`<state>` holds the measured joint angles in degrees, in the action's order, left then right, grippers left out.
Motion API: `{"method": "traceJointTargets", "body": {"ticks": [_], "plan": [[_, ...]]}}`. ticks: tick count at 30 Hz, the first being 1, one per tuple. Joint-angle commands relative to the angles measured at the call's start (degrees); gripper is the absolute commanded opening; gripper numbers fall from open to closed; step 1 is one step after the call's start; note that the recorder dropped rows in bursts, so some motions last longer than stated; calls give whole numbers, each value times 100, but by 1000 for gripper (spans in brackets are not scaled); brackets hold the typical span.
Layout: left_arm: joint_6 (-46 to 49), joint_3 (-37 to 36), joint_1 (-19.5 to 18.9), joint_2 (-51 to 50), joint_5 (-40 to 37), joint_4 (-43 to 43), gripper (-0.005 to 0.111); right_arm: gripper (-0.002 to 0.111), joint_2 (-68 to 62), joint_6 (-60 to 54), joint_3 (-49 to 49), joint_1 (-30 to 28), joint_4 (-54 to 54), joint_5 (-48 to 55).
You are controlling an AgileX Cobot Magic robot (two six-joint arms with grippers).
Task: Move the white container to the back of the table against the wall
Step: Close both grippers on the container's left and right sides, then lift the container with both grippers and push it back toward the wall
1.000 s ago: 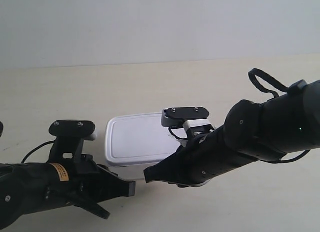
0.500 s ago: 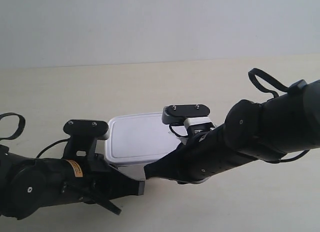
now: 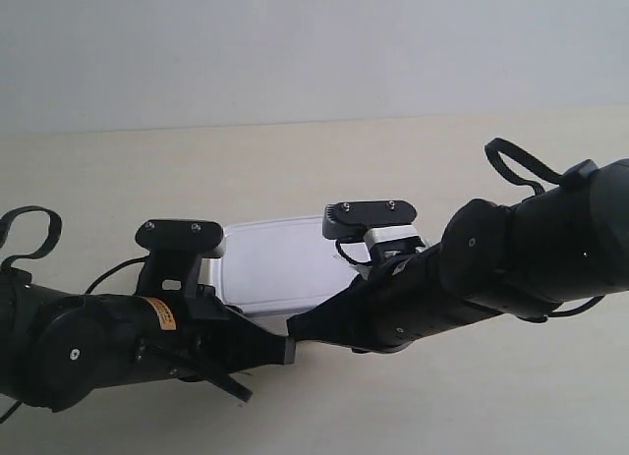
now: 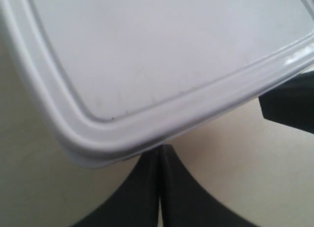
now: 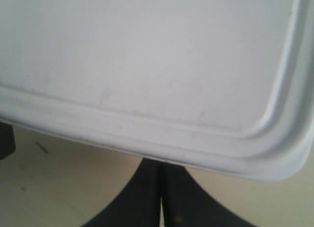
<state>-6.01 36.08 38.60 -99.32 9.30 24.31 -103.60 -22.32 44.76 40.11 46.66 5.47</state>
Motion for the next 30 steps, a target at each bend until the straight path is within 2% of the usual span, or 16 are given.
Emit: {"method": "traceJointTargets", "body": {"ticks": [1, 13, 25, 30], "plan": [[-17, 168, 23, -210, 56, -22, 0, 0, 19, -11, 34, 20, -16, -127], [-8, 431, 13, -399, 185, -151, 0, 0, 19, -11, 34, 9, -5, -504], [5, 510, -404, -538, 247, -274, 0, 0, -9, 197, 34, 9, -5, -887], [17, 635, -468, -538, 247, -301, 0, 0, -188, 306, 193, -45, 15, -895]]}}
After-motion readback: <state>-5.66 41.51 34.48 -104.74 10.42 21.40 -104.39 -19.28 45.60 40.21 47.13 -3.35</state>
